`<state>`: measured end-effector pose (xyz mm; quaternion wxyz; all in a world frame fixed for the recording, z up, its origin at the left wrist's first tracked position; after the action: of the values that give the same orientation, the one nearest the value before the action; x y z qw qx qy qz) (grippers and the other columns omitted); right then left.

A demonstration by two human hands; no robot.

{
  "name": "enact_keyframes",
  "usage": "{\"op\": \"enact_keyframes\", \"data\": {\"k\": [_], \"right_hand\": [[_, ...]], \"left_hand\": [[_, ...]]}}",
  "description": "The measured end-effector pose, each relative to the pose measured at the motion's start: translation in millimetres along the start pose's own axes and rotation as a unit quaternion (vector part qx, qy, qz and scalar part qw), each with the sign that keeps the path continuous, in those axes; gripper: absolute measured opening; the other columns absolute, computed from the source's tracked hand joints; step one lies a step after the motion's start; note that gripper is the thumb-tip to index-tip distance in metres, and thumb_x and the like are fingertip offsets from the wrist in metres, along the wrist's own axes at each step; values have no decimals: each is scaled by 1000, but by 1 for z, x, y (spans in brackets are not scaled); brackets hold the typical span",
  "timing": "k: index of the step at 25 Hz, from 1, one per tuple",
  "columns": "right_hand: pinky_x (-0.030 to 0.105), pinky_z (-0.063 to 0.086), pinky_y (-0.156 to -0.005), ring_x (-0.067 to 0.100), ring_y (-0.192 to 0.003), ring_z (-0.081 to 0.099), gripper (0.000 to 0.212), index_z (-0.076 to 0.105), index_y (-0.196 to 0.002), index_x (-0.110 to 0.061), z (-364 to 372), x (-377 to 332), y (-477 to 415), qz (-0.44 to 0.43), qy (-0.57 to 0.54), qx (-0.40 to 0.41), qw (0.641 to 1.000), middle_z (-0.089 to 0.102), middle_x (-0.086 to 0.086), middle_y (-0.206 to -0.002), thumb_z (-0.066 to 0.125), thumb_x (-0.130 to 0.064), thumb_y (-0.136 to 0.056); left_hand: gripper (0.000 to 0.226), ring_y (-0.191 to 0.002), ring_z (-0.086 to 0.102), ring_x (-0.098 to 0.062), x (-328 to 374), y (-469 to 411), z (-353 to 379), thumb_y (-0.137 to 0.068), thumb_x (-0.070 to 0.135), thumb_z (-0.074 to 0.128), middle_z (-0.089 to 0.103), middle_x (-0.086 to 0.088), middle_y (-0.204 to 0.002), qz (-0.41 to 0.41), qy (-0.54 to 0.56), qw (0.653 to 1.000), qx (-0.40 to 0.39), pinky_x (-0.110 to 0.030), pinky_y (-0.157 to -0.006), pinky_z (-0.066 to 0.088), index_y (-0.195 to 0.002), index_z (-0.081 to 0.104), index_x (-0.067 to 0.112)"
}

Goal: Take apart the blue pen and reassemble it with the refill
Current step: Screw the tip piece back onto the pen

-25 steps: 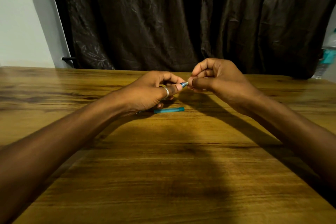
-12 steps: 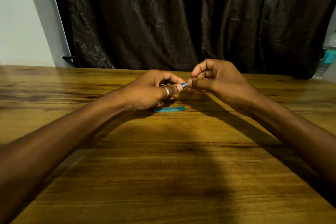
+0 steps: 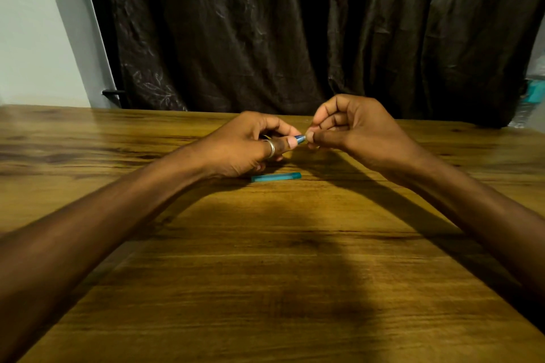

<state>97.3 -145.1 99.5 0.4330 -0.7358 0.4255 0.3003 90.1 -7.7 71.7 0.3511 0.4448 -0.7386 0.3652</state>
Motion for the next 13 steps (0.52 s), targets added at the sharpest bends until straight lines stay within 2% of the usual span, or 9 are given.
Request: {"op": "enact_keyframes", "data": {"k": [4,8,13], "right_hand": [[23,59,-70,13,-68,71,23,63,-102,3,0,1,0,-1,0,-6,1000,72,23,-92,74,7,-82],[22,59,-66,10,-67,73,23,62,-103,3,1,3,-1,2,-8,-13,1000,73,18,-87,73,5,-84],[19,59,-64,8,-66,73,23,62,-104,2,1,4,-2,2,-11,-19,1000,73,13,-85,72,7,-84]], "left_hand": [[23,-43,49,3,-1,0,0,-99,11,60,59,-3,-77,7,-1,1000,1,-15,-43,35,-120,66,5],[20,-49,48,-1,0,-1,-2,-98,15,62,61,-3,-80,11,-15,1000,-3,-15,-44,37,-117,68,11],[23,-42,52,7,2,-2,-4,-98,14,62,61,2,-76,22,-18,1000,4,-9,-43,39,-119,68,8]]}}
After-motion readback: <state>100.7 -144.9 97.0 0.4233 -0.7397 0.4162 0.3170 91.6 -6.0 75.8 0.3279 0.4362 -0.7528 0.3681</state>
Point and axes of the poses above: each hand's wrist, its own y-axis away from the middle knuckle, its own z-axis out of the palm, x = y × z, the point moved 10 cm from there along -y, towards the middle knuckle
